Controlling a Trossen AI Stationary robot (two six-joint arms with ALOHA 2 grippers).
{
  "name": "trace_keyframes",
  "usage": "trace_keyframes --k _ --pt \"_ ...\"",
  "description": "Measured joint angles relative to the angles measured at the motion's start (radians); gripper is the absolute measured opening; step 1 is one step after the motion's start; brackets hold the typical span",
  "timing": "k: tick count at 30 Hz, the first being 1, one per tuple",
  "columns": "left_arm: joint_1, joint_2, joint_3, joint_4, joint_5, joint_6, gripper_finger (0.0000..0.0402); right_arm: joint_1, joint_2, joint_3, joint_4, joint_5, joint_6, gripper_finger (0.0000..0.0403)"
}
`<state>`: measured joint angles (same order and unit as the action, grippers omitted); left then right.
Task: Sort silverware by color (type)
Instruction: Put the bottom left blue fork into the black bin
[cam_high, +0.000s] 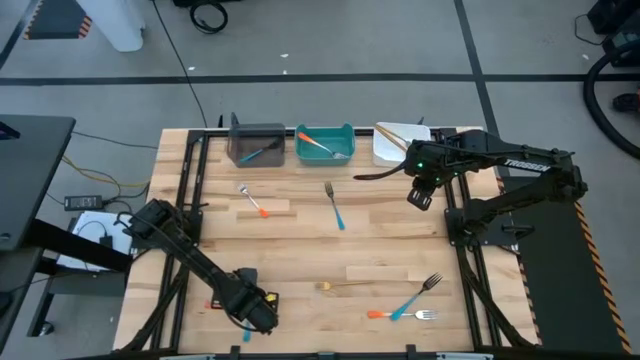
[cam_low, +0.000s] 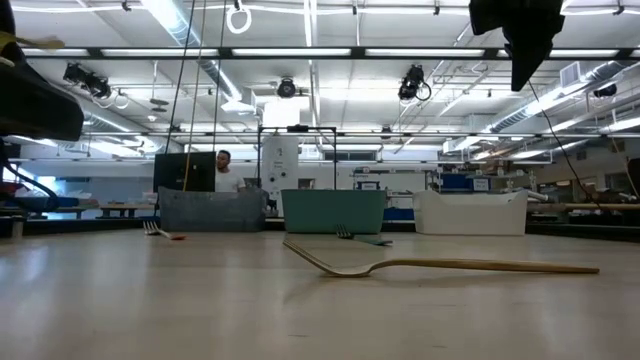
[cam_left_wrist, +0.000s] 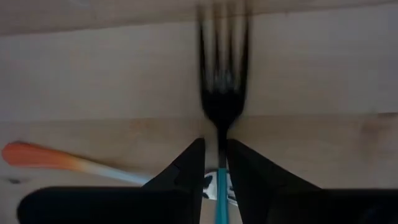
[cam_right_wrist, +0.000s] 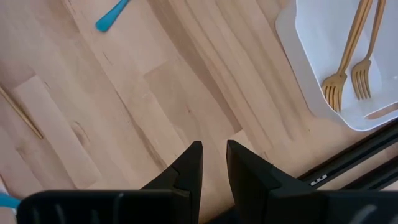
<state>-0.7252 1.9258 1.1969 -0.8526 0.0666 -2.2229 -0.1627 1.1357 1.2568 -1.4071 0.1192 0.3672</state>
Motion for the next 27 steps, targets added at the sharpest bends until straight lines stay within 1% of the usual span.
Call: trace_keyframes --k 8,14,18,21,24,27 --pt "0.000 0.001 0.009 -0.020 -0.002 0.017 0.0059 0.000 0.000 0.000 0.022 0.012 -0.003 0.0080" --pt "0.004 0.003 0.009 -0.019 -0.014 0.028 0.0013 0.000 0.000 0.000 0.023 0.014 -0.005 0.0080" --pt "0.005 0.003 0.014 -0.018 -0.016 0.031 0.0011 0.000 0.000 0.000 0.024 0.014 -0.011 0.0080" --pt "0.008 0.007 0.045 -0.040 -0.024 0.038 0.0011 0.000 0.000 0.000 0.024 0.014 -0.011 0.0080" --pt "0.022 -0.005 0.091 -0.089 -0.059 0.062 0.0011 0.000 0.000 0.000 0.027 0.018 -0.022 0.0080" --pt "0.041 -0.035 0.143 -0.172 -0.139 0.078 0.0011 0.000 0.000 0.000 0.037 0.020 -0.029 0.0080"
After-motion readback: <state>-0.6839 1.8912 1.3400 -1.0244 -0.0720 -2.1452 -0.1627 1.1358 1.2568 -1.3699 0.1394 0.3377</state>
